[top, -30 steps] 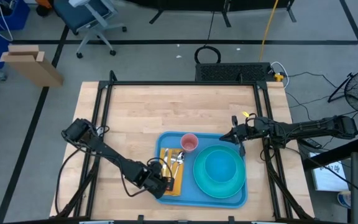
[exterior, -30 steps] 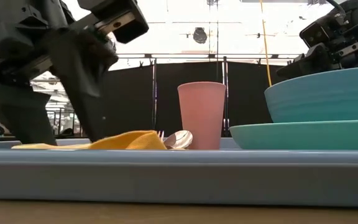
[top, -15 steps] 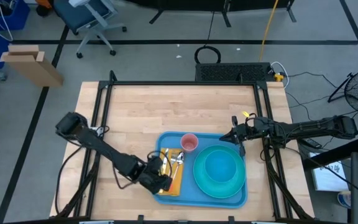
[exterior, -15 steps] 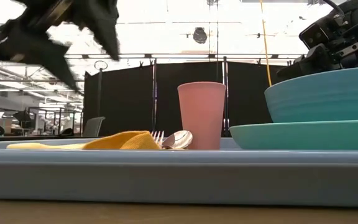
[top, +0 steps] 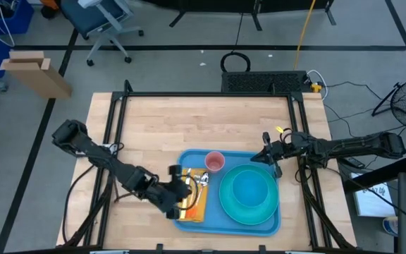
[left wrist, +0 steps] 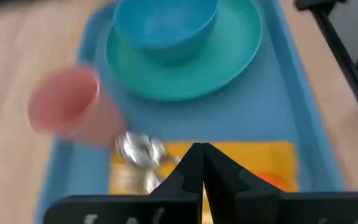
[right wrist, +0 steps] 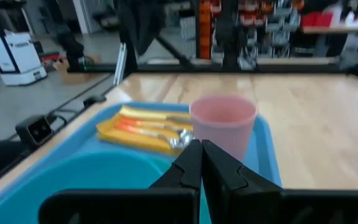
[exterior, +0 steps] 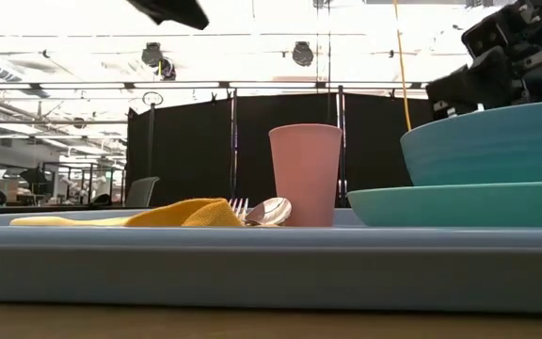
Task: Set up tray
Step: Return to Home Position
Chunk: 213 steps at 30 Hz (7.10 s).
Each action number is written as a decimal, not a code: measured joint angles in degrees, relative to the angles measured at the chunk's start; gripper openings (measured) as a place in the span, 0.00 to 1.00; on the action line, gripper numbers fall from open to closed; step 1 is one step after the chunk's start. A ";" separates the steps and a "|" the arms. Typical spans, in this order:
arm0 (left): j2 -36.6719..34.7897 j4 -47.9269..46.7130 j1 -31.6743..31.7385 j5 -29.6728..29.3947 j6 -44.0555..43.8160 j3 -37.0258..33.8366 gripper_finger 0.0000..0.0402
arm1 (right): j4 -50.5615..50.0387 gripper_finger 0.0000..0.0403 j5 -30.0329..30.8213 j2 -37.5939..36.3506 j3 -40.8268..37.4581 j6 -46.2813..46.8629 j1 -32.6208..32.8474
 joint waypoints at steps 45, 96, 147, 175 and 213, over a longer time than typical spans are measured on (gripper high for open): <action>-66.64 47.56 25.40 11.65 19.55 -67.25 0.00 | -11.66 0.00 10.89 -27.59 -6.23 -1.12 0.37; -80.43 29.80 30.19 13.69 6.05 -67.21 0.10 | -13.30 0.00 10.67 -29.62 -6.36 -1.69 0.37; -80.43 29.89 30.19 13.56 5.94 -67.21 0.12 | -13.30 0.00 10.67 -29.62 -6.36 -1.23 0.37; -80.43 29.90 30.19 13.56 5.94 -67.21 0.12 | -13.30 0.00 10.67 -29.60 -6.36 -1.23 0.37; -80.43 29.89 30.19 13.56 5.94 -67.21 0.12 | -13.30 0.00 10.67 -29.60 -6.36 -1.23 0.36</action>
